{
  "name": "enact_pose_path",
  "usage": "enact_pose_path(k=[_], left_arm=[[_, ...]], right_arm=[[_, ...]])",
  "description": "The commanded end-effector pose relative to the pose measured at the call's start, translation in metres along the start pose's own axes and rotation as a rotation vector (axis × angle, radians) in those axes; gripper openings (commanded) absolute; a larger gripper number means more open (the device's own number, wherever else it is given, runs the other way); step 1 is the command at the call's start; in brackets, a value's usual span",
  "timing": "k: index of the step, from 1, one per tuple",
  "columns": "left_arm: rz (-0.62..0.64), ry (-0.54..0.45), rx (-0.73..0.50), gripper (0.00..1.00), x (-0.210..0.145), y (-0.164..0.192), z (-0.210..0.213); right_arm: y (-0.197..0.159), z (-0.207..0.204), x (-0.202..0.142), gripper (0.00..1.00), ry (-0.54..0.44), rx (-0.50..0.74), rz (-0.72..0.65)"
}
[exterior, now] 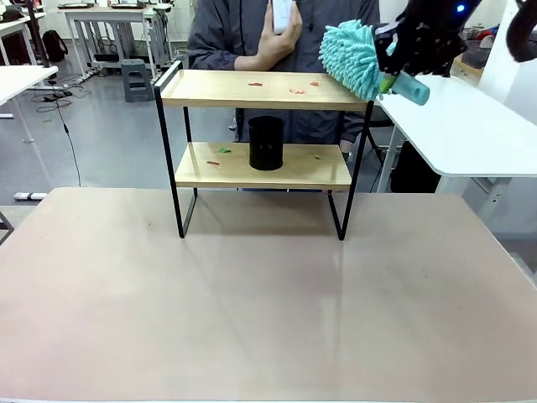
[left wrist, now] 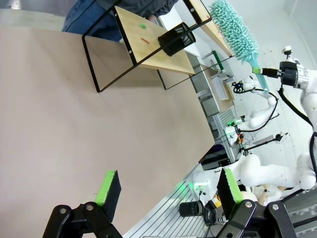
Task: Clean the shelf.
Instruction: Clean the specific tier of the Shelf with the Duster once objects are removed.
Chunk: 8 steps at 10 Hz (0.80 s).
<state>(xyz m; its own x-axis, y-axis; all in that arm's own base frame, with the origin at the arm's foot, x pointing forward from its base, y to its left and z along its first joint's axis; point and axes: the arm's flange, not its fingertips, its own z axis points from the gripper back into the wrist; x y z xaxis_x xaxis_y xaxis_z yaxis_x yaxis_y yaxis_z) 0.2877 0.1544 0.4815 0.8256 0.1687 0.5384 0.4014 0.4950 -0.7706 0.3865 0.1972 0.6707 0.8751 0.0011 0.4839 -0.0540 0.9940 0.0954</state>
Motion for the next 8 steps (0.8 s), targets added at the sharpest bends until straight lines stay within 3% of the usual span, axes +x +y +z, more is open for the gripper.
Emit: enact_pose_path(k=[1,4,8], left_arm=[[-0.019,-0.014,-0.014,1.00,0.001,-0.001,-0.001],[-0.019,-0.014,-0.014,1.00,0.001,-0.001,-0.001],[-0.019,-0.014,-0.014,1.00,0.001,-0.001,-0.001]], right_arm=[[0.011,0.005,0.002,0.12,0.031,0.027,0.024],[0.024,-0.010,0.002,0.12,0.122,0.131,0.117],[0.053,-0.017,0.012,0.12,0.126,0.216,0.330]])
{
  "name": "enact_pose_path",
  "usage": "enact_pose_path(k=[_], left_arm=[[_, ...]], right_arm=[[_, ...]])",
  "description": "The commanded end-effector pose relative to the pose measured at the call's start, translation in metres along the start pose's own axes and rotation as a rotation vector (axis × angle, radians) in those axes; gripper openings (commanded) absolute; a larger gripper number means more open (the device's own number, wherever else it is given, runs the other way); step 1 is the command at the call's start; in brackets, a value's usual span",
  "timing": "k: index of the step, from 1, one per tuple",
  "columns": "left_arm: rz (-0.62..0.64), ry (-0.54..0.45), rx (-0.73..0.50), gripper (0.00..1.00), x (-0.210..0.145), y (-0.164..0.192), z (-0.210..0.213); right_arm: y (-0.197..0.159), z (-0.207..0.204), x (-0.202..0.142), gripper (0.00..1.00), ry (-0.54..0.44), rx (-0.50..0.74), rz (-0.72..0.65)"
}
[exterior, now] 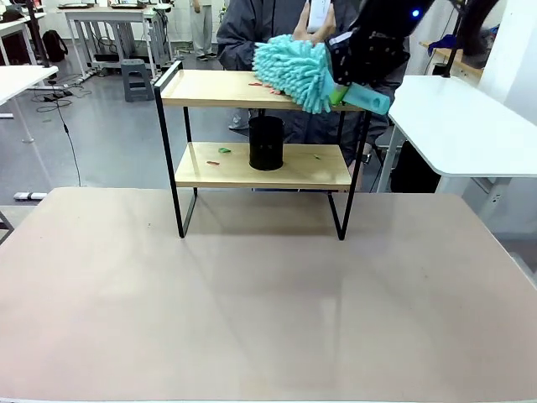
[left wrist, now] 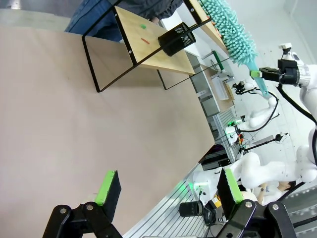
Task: Clean the shelf.
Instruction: Clean the specific tier of the Shelf with the Duster once objects are removed.
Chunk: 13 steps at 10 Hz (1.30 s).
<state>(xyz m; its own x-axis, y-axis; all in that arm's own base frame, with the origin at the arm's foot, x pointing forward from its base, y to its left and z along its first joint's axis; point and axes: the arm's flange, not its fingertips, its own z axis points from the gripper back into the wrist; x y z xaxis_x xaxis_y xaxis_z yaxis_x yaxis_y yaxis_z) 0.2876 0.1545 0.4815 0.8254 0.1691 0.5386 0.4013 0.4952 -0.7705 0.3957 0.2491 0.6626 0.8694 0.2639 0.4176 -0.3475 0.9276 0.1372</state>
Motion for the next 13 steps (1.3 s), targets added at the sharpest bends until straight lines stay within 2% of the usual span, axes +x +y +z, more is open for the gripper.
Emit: enact_pose_path(k=[1,4,6,7,8,11,13], left_arm=[[-0.019,-0.014,-0.014,1.00,0.001,-0.001,-0.001],[-0.019,-0.014,-0.014,1.00,0.001,-0.001,-0.001],[-0.019,-0.014,-0.014,1.00,0.001,-0.001,-0.001],[-0.019,-0.014,-0.014,1.00,0.001,-0.001,-0.001],[-0.019,-0.014,-0.014,1.00,0.001,-0.001,-0.001],[-0.019,-0.014,-0.014,1.00,0.001,-0.001,-0.001],[-0.019,-0.014,-0.014,1.00,0.001,-0.001,-0.001]], right_arm=[[0.008,-0.001,0.012,0.12,0.049,0.079,0.195],[-0.014,0.026,0.008,0.12,0.099,0.242,0.511],[-0.043,0.048,-0.012,0.12,0.190,0.371,0.729],[-0.056,0.056,-0.024,0.12,0.195,0.442,0.763],[-0.065,0.058,-0.030,0.12,0.173,0.504,0.760],[-0.090,0.056,-0.044,0.12,0.123,0.569,0.644],[-0.154,0.091,-0.096,0.12,-0.043,0.588,0.428]])
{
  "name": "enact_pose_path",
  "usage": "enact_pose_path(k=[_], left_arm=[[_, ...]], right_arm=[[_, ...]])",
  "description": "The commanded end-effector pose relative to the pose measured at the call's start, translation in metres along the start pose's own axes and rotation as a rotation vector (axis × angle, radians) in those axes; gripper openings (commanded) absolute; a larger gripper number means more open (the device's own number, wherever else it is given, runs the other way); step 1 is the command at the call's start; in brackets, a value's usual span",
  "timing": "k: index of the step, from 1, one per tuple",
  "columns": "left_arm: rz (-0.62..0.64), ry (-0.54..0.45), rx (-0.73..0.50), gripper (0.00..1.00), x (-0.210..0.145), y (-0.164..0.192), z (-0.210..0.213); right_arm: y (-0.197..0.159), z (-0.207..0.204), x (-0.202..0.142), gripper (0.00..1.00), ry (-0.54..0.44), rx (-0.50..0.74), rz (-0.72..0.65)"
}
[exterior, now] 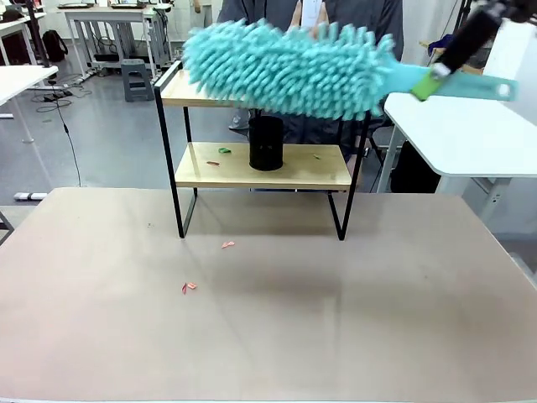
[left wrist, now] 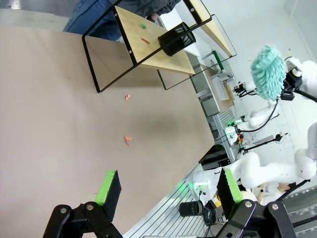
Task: Clean the shelf.
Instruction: Clean the specific tier of the Shelf with the Duster once objects are removed.
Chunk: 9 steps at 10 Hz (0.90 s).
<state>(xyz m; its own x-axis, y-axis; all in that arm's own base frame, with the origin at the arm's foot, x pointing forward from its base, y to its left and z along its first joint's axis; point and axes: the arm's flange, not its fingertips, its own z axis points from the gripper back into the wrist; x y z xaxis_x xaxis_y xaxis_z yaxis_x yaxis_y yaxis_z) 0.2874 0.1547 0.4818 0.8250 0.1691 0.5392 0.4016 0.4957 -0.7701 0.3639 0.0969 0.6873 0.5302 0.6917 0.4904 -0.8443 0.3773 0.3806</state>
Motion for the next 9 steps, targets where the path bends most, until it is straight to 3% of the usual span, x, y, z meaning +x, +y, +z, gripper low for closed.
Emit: enact_pose_path(k=[1,3,4,5,6,7,8,9], left_arm=[[-0.018,-0.013,-0.015,1.00,0.001,-0.001,-0.001],[-0.018,-0.013,-0.015,1.00,0.001,-0.001,-0.001],[-0.018,-0.013,-0.015,1.00,0.001,-0.001,-0.001],[-0.018,-0.013,-0.015,1.00,0.001,-0.001,-0.001],[-0.018,-0.013,-0.015,1.00,0.001,-0.001,-0.001],[-0.018,-0.013,-0.015,1.00,0.001,-0.001,-0.001],[-0.018,-0.013,-0.015,1.00,0.001,-0.001,-0.001],[-0.018,-0.013,-0.015,1.00,0.001,-0.001,-0.001]], right_arm=[[0.006,0.044,-0.101,0.12,-0.298,-0.068,-0.223],[-0.005,0.045,-0.208,0.12,-0.500,-0.126,-0.551],[-0.014,0.024,-0.234,0.12,-0.582,-0.169,-0.693],[-0.027,-0.002,-0.252,0.12,-0.600,-0.222,-0.863],[-0.039,-0.023,-0.262,0.12,-0.585,-0.207,-0.940],[-0.052,-0.042,-0.261,0.12,-0.450,-0.277,-1.037],[-0.063,-0.051,-0.248,0.12,-0.301,-0.384,-1.101],[-0.054,-0.004,-0.289,0.12,-0.515,-0.246,-0.916]])
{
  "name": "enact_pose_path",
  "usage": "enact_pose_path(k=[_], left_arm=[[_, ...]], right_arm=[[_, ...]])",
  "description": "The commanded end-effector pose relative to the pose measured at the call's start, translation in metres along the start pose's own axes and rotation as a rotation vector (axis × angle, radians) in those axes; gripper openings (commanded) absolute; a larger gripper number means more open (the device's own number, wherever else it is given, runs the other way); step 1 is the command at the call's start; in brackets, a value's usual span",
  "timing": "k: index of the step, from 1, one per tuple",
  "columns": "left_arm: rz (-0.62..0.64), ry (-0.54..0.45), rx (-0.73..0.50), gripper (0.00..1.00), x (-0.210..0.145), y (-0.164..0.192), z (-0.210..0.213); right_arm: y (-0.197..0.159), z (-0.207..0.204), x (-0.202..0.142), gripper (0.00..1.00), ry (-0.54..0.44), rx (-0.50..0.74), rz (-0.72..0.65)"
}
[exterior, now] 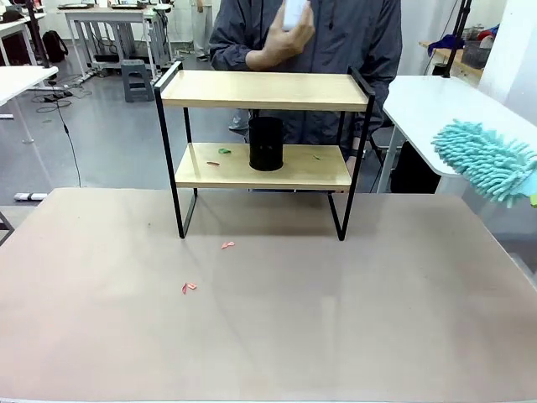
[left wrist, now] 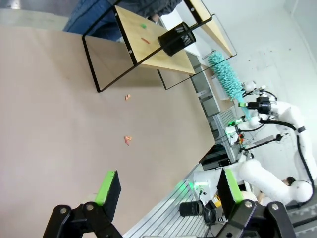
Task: Clean the shelf.
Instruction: Clean the specific tier of the Shelf with the Duster once objects are removed, then clean the remaining tier of the Shelf with the Duster once objects are removed.
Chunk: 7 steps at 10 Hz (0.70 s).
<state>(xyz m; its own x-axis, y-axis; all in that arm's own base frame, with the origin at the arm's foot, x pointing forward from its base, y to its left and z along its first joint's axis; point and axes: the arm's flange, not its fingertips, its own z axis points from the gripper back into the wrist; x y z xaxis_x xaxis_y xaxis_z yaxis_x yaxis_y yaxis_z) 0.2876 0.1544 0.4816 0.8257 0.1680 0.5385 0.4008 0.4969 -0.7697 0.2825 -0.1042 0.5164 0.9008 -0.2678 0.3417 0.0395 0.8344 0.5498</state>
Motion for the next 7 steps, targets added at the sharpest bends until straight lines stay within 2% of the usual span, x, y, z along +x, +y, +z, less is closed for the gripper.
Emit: enact_pose_path(k=[1,7], left_arm=[[-0.019,-0.015,-0.016,1.00,0.0008,-0.0012,-0.0009],[-0.019,-0.015,-0.016,1.00,0.0008,-0.0012,-0.0009]], right_arm=[[-0.0118,0.0237,-0.0173,0.12,-0.025,0.141,0.054],[-0.0118,0.0237,-0.0173,0.12,-0.025,0.141,0.054]])
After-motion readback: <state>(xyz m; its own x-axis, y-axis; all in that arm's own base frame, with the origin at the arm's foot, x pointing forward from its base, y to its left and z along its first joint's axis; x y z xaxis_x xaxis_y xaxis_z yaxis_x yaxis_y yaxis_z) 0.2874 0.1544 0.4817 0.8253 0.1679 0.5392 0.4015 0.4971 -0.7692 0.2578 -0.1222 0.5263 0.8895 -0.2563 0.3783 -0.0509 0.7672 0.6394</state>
